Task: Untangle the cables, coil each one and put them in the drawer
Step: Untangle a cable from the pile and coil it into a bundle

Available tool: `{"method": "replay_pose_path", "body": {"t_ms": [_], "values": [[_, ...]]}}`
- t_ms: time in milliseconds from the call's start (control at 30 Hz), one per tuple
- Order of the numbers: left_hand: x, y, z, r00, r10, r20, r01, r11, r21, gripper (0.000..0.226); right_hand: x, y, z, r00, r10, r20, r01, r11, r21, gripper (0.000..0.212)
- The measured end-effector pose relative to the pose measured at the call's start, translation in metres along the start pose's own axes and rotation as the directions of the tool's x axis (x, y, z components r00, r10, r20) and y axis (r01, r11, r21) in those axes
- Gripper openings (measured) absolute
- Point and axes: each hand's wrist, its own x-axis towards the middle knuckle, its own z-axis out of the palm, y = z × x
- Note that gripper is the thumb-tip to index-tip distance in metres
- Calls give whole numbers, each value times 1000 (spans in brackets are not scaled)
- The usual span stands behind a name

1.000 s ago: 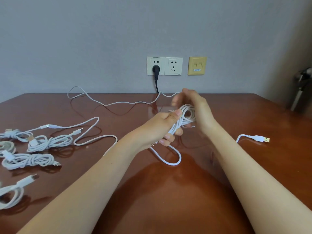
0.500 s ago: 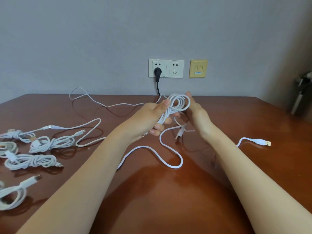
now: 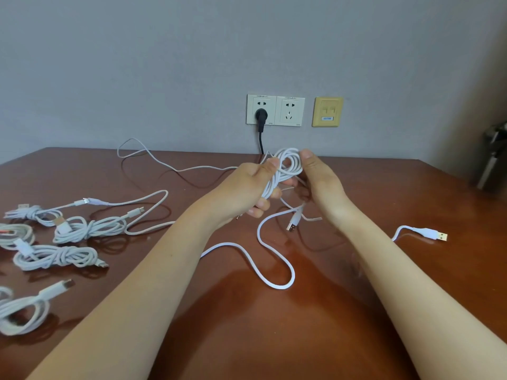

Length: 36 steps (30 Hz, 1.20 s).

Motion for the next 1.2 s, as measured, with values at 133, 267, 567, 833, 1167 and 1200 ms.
{"method": "replay_pose_path", "body": {"t_ms": [133, 267, 567, 833, 1167, 1200], "values": [[1, 1, 2, 1000, -8, -9, 8, 1000, 4, 41, 0, 0, 1, 1000, -6, 7, 5, 997, 73, 41], [1, 2, 4, 999, -35, 26, 36, 998, -48, 44, 0, -2, 1, 999, 31, 33, -36, 988, 150, 41], [3, 0, 4, 997, -74, 1, 74, 991, -112, 48, -3, -4, 2, 998, 35, 60, -39, 997, 72, 45], [4, 0, 11, 992, -89, -84, 84, 995, -61, 31, 1, 11, 3, 999, -40, -29, 34, 980, -195, 38], [6, 3, 10, 967, -252, -41, 224, 912, -344, 25, -1, 10, 5, 994, -38, -106, 7, 961, -277, 35], [6, 3, 12, 971, -221, -91, 186, 939, -291, 23, 1, 11, 6, 994, -26, -106, -3, 966, -260, 36]]}}
